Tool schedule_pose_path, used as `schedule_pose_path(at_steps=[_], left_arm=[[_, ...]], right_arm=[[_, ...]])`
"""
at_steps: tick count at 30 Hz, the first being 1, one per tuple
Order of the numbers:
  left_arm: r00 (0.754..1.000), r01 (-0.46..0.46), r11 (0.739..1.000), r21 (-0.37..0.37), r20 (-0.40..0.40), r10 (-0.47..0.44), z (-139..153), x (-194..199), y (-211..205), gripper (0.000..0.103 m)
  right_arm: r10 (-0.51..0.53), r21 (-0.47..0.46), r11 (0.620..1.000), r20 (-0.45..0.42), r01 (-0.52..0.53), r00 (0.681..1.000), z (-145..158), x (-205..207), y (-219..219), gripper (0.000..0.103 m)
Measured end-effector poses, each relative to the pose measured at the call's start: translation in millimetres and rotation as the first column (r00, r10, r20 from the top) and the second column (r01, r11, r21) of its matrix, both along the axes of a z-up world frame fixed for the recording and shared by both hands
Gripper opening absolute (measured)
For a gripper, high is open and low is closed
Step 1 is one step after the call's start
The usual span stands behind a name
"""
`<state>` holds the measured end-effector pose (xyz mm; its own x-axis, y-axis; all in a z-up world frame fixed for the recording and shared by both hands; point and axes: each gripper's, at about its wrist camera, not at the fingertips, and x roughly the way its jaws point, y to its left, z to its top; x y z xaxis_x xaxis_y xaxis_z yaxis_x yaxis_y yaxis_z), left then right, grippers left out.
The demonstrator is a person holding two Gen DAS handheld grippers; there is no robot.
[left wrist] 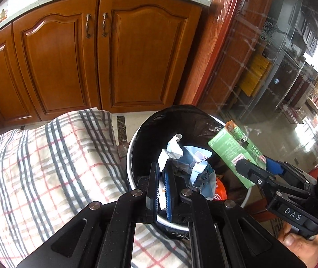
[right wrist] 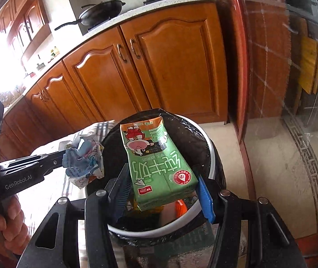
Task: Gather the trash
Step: 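Carry the paper and green carton over the bin and open both tools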
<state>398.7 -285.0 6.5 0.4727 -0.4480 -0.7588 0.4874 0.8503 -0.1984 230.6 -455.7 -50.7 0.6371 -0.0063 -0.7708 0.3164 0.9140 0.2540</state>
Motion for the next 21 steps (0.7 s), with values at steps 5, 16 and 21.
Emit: schedule_pose_path(at_steps=[5, 16, 21], left_arm=[[1.0, -0.002, 1.0, 0.004, -0.012, 0.002, -4.9, 8.4, -7.3, 0.004], [1.0, 0.005, 1.0, -0.024, -0.012, -0.006, -6.6, 2.6, -1.7, 0.025], [1.0, -0.013, 0.998, -0.061, 0.009, 0.014, 3.2, -19.1, 26.4, 0.032]], right_arm=[[0.007, -0.005, 1.0, -0.013, -0.007, 1.0, -5.0, 6.3, -2.5, 0.055], [-0.004, 0.019, 1.0, -0.014, 0.004, 1.0, -6.8, 3.6, -4.3, 0.067], [-0.014, 0.062, 0.998, 0.044, 0.012, 0.999, 5.8, -15.2, -0.8, 0.067]])
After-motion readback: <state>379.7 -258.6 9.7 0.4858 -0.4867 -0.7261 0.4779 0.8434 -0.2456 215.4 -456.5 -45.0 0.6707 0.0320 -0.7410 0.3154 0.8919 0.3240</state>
